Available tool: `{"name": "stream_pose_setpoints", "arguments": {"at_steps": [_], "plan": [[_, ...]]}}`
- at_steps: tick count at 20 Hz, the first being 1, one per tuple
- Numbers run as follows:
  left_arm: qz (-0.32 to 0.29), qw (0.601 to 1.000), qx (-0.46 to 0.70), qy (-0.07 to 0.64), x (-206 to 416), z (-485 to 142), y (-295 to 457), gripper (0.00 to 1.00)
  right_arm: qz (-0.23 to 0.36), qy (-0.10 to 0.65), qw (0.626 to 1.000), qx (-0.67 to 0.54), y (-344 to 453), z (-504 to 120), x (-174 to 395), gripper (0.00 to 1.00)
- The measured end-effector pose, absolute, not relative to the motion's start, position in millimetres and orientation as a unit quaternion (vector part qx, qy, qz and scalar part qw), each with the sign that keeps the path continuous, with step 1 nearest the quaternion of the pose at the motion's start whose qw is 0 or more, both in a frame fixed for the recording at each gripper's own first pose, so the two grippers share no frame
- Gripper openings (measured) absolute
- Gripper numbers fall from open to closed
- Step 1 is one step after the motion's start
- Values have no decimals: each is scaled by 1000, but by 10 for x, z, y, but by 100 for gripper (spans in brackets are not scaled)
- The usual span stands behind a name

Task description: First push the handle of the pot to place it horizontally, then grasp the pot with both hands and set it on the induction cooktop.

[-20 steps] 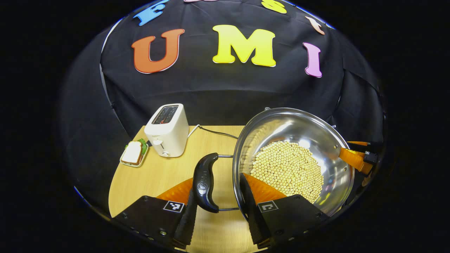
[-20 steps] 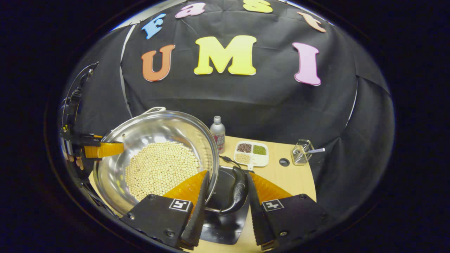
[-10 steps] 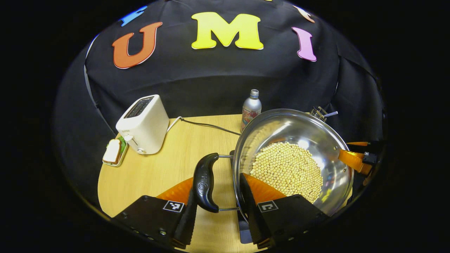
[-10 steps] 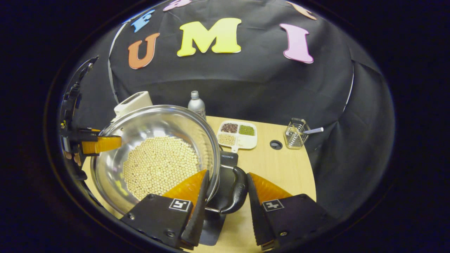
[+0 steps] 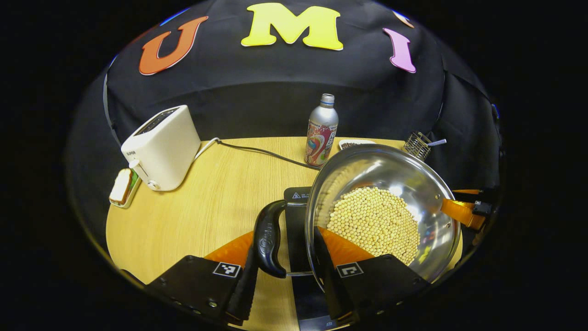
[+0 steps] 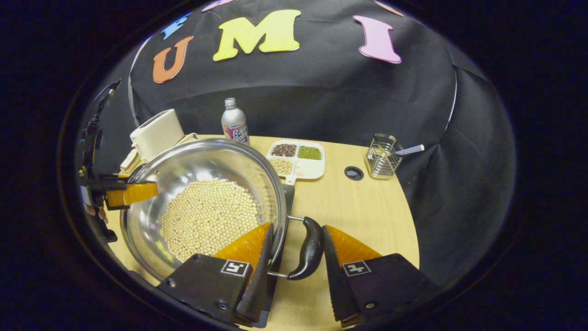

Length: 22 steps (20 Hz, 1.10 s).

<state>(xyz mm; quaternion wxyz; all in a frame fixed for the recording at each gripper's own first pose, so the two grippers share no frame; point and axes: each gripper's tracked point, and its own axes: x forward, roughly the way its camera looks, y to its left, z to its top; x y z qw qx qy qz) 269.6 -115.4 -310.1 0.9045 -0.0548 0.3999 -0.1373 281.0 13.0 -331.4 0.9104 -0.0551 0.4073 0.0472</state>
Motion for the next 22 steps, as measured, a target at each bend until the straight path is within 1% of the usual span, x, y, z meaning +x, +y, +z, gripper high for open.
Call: {"name": "stream_pose_setpoints", "arguments": {"at_steps": [1, 2, 3, 4, 8, 9, 10, 11, 12, 13, 14, 15, 16, 17, 18, 19, 20, 22], "plan": [[-137, 905, -58, 399, 2713, -3158, -1148, 61, 49, 392, 917, -49, 144, -3320, 2853, 58], [-140, 902, -77, 400, 2695, -3201, -1163, 61, 46, 389, 919, -46, 131, -3260, 2870, 59], [-141, 908, -95, 384, 2715, -3157, -1171, 61, 43, 381, 923, -39, 126, -3282, 2875, 59], [-142, 910, -104, 375, 2760, -3154, -1174, 61, 41, 375, 926, -32, 132, -3285, 2886, 61], [-144, 914, -116, 362, 2758, -3142, -1168, 62, 42, 362, 931, -26, 135, -3289, 2875, 64], [-146, 913, -117, 364, 2737, -3156, -1179, 72, 42, 357, 933, -20, 119, -3290, 2883, 64], [-148, 911, -118, 366, 2715, -3153, -1187, 64, 42, 353, 935, -15, 117, -3288, 2885, 65], [-150, 911, -118, 366, 2686, -3164, -1188, 66, 45, 346, 937, -10, 116, -3297, 2884, 66], [-148, 911, -115, 367, 2664, -3182, -1168, 84, 48, 342, 938, -4, 117, -3298, 2885, 69], [-142, 912, -112, 367, 2655, -3198, -1137, 90, 51, 339, 939, 3, 118, -3309, 2873, 72], [-142, 913, -116, 365, 2631, -3195, -1133, 88, 48, 339, 940, 8, 113, -3307, 2858, 70], [-143, 913, -123, 363, 2614, -3169, -1139, 90, 45, 335, 941, 8, 93, -3320, 2836, 72], [-141, 914, -128, 358, 2585, -3140, -1128, 93, 46, 331, 942, 3, 104, -3309, 2815, 78], [-139, 917, -128, 352, 2571, -3114, -1113, 93, 49, 325, 945, -1, 119, -3296, 2791, 79], [-134, 920, -126, 346, 2562, -3095, -1081, 93, 49, 317, 947, -6, 127, -3273, 2767, 82], [-130, 923, -123, 340, 2539, -3063, -1055, 94, 50, 311, 949, -12, 131, -3270, 2738, 79], [-124, 927, -118, 332, 2510, -3023, -1028, 94, 50, 304, 951, -17, 145, -3249, 2705, 82], [-116, 937, -112, 309, 2456, -2897, -967, 95, 47, 290, 956, -23, 148, -3193, 2636, 82]]}}
